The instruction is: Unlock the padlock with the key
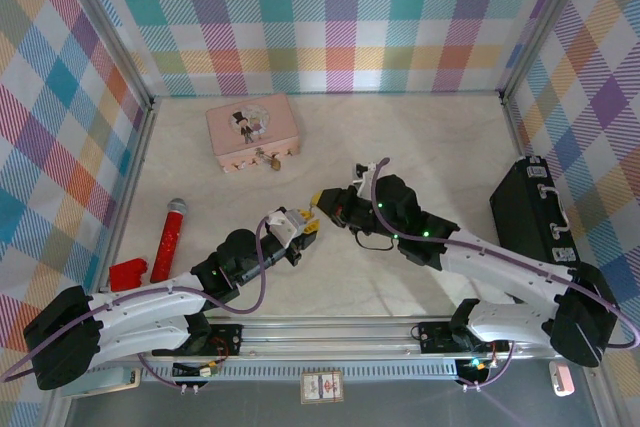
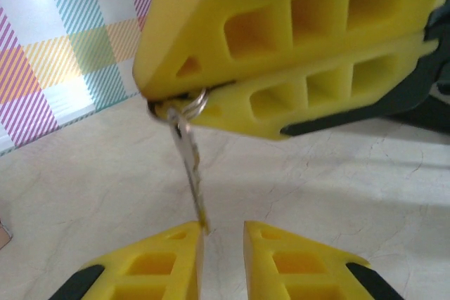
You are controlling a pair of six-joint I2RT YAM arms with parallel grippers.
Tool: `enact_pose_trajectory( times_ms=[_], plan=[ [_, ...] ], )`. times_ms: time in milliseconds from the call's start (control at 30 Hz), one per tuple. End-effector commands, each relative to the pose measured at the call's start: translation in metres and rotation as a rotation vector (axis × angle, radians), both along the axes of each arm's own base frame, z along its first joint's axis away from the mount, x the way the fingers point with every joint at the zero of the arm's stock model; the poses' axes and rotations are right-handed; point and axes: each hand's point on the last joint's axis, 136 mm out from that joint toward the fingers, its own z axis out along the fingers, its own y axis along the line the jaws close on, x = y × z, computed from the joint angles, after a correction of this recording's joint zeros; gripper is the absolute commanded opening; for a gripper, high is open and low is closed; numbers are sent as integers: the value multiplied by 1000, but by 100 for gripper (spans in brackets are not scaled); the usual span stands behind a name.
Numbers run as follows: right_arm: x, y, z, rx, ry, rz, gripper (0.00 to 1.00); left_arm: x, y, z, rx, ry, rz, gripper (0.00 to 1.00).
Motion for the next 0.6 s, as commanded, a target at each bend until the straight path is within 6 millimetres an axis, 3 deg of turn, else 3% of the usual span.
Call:
enact_pose_trajectory(
  times_ms=[0,567],
  plan=[
    [-3,6,4,27,-11,21,0,2,-1,24,-64,-37,-4,21],
    [-6,3,-10,-1,16,16,0,5,8,29,-83,-37,36,11]
  ],
)
